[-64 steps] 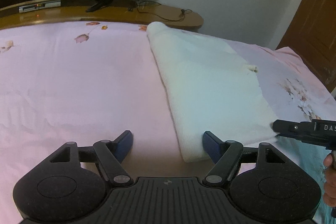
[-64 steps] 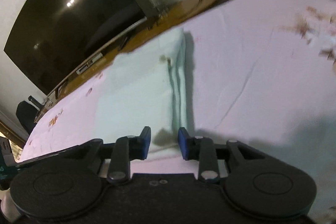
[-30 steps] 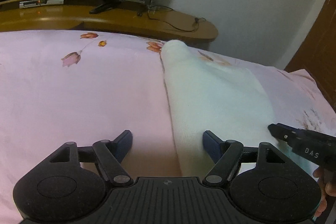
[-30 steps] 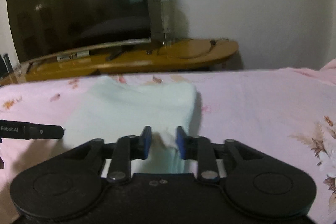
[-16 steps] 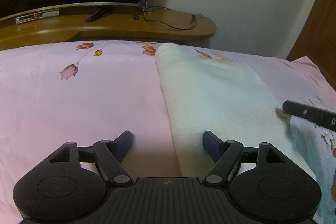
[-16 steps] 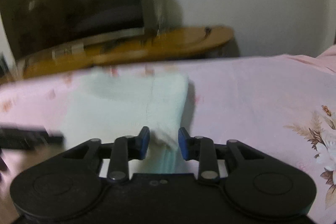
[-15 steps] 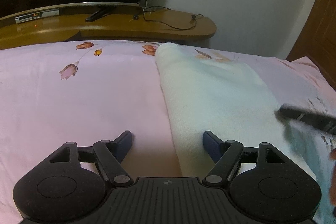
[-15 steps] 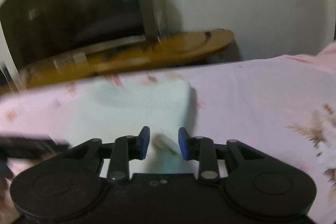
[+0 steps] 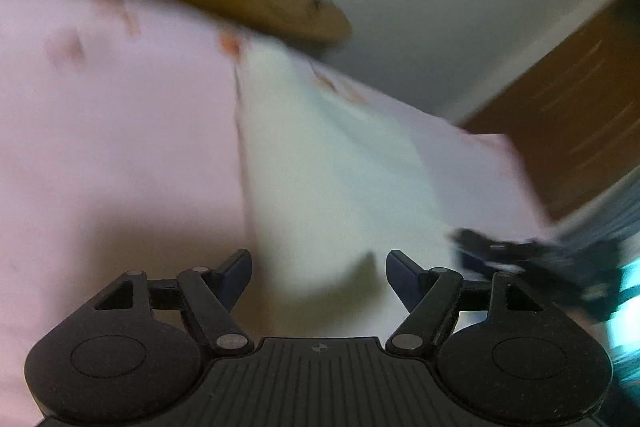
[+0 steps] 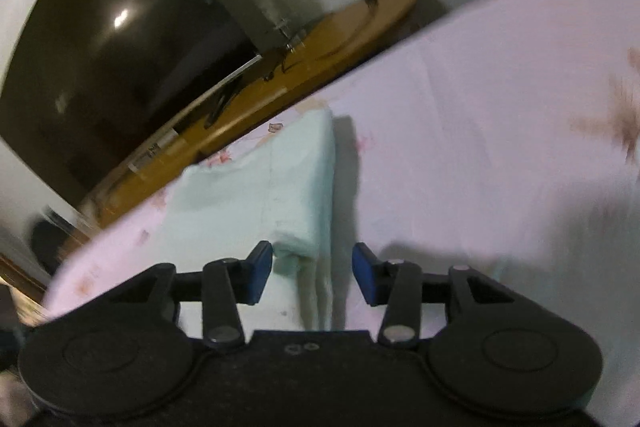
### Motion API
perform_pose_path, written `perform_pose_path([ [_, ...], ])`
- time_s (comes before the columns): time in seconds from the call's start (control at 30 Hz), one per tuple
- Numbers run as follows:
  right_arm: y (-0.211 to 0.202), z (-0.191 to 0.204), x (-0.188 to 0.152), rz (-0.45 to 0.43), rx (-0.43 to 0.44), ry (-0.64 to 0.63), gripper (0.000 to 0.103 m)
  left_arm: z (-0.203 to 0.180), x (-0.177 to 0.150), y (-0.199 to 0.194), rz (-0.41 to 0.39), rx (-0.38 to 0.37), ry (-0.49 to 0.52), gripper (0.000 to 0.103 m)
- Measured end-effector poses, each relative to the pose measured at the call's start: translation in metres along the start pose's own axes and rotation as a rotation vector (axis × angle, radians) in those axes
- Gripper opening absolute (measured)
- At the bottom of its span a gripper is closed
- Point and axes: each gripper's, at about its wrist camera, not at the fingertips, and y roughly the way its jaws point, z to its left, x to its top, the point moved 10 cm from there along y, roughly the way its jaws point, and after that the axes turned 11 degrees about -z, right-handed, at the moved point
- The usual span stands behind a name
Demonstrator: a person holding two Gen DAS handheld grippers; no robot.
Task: Fold small clothes
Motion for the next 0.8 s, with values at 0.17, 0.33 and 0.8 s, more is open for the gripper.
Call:
perform_pose_path([
  [0.17,0.015,-0.017,-0.005,0.09,0.058,0.074,0.062,0.015,0.005,0.007,0.014,-0.073,-0.137,0.074],
  [0.33,0.028,-0.013,-0.005,0.164,0.168,0.12,0.063,0.016,0.01,0.017,0.021,-0.113,-0.142,0.074],
  [0.8,0.048,0.02,-0.015,0.204,0.183,-0.048,0.038,0.005,0.02,0.033,-0.054,-0.002,0.029,0.036],
])
